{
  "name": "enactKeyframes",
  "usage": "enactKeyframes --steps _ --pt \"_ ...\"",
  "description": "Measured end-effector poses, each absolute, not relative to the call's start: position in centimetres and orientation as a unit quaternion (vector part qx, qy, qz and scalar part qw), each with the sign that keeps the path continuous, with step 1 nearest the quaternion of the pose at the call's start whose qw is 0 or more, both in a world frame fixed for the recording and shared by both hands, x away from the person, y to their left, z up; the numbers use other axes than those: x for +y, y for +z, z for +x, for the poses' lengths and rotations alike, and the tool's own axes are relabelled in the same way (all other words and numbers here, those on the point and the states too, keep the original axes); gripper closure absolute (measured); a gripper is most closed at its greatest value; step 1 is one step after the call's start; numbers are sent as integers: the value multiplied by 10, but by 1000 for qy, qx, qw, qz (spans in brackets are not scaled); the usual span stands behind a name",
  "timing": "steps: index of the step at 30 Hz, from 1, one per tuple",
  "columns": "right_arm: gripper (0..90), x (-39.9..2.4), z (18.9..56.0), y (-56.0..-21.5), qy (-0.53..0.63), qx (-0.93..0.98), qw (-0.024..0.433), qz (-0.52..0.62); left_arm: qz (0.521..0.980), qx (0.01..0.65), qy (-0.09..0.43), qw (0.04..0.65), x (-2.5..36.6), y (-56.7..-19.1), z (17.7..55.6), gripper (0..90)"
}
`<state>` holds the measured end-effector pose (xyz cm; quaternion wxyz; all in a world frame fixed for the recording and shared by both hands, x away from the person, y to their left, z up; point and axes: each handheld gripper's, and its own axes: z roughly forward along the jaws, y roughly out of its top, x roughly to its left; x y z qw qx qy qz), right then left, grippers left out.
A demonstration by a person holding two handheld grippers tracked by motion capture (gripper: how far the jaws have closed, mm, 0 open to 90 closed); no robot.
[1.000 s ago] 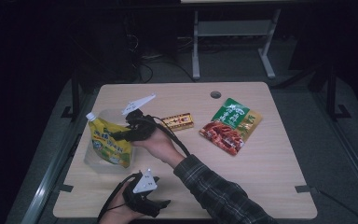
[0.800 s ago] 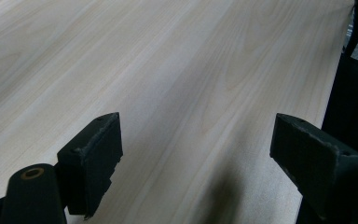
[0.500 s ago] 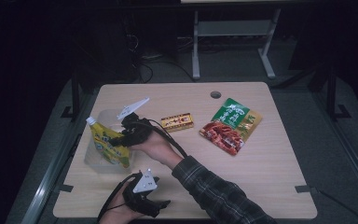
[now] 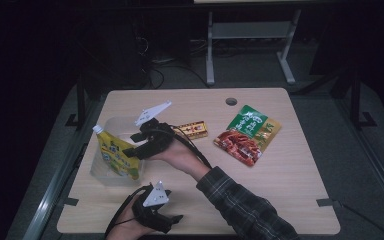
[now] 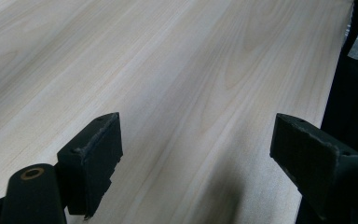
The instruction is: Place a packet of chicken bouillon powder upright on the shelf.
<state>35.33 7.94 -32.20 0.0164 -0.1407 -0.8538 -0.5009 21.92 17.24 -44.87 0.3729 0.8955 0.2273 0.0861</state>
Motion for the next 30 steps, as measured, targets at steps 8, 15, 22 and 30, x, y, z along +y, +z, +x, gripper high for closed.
enactKeyframes --steps 8,15,22,30 --pt "394 43 349 -319 -506 -849 6 -152 896 227 90 370 172 -449 220 162" --pt "381 6 344 -325 -507 -845 -4 -173 890 237 89 379 174 -448 222 163" --pt "372 -29 340 -344 -493 -847 -22 -198 887 242 86 384 176 -447 225 170" --pt "367 -67 335 -370 -471 -854 -39 -219 888 236 83 386 176 -447 227 188"
